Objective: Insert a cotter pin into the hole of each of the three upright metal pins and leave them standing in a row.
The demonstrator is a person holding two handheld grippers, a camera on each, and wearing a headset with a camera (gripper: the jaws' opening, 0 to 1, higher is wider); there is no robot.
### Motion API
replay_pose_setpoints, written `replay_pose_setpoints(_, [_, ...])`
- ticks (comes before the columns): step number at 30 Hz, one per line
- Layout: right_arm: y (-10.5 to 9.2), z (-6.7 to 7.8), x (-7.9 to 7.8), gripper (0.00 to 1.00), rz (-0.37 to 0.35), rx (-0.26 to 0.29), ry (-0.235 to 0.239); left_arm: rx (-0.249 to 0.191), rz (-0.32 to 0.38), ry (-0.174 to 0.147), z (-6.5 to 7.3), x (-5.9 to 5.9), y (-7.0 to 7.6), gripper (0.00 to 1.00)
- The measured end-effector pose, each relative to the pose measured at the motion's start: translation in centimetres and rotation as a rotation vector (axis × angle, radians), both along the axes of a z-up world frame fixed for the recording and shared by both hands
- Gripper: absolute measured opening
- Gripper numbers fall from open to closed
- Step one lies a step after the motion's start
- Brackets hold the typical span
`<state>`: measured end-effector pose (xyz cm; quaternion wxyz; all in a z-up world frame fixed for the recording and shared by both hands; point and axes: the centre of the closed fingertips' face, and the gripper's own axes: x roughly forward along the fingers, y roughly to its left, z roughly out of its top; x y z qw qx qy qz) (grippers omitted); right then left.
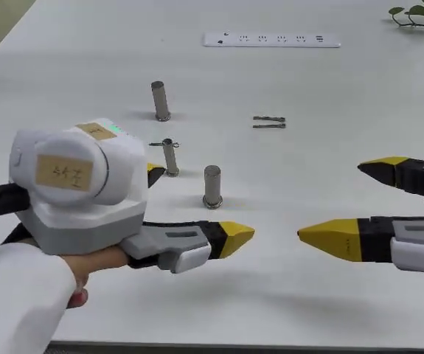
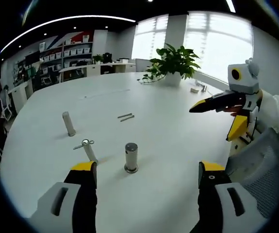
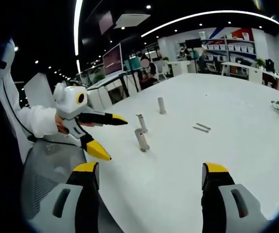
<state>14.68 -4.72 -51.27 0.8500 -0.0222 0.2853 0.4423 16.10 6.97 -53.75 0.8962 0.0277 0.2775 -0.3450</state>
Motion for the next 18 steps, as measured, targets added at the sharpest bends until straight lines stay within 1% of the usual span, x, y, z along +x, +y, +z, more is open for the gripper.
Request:
replay_pose_setpoints(2, [0.0,0.1,-0.1,0.84,0.004,-0.004,-0.002,-0.002,-0.025,-0.004,0.3,-0.4,0.0,0.88])
replay_pose_setpoints(4, [0.1,0.3,-0.1,0.84,0.007,0.0,-0.009,-0.008,-0.039,-0.01,0.5,-0.6,0.0,0.96])
replay_pose_setpoints(5, [0.2,0.4,-0.1,0.84,0.006,0.003,-0.01,-0.009,-0.051,-0.007,0.5,-0.8,0.0,0.99])
replay_pose_setpoints(7, [0.2,0.5,-0.1,0.84,0.008,0.003,-0.013,-0.014,-0.071,-0.008,0.7,-1.2,0.0,0.99])
replay_pose_setpoints(8, [0.2,0.5,0.0,0.84,0.009,0.002,-0.013,-0.019,-0.086,0.002,0.7,-1.5,0.0,0.99])
replay_pose_setpoints(9, [0.2,0.5,0.0,0.84,0.012,-0.003,-0.015,-0.024,-0.091,0.003,0.7,-1.6,0.0,0.99])
replay_pose_setpoints(11, [0.2,0.6,0.0,0.84,0.017,-0.008,-0.017,-0.029,-0.099,-0.003,0.8,-1.9,0.2,0.99])
replay_pose_setpoints(12, [0.3,0.6,0.1,0.84,0.019,-0.009,-0.018,-0.034,-0.103,0.0,0.9,-2.0,0.2,0.99])
replay_pose_setpoints(15, [0.3,0.7,0.2,0.83,0.03,-0.022,-0.023,-0.039,-0.101,0.001,0.9,-2.1,0.5,0.99])
replay_pose_setpoints(16, [0.2,0.7,0.5,0.84,0.035,-0.027,-0.029,-0.038,-0.101,0.004,0.9,-2.2,0.6,0.99])
replay_pose_setpoints(18, [0.3,1.2,0.8,0.83,0.052,-0.022,-0.047,-0.039,-0.099,0.003,0.9,-2.2,0.8,0.99])
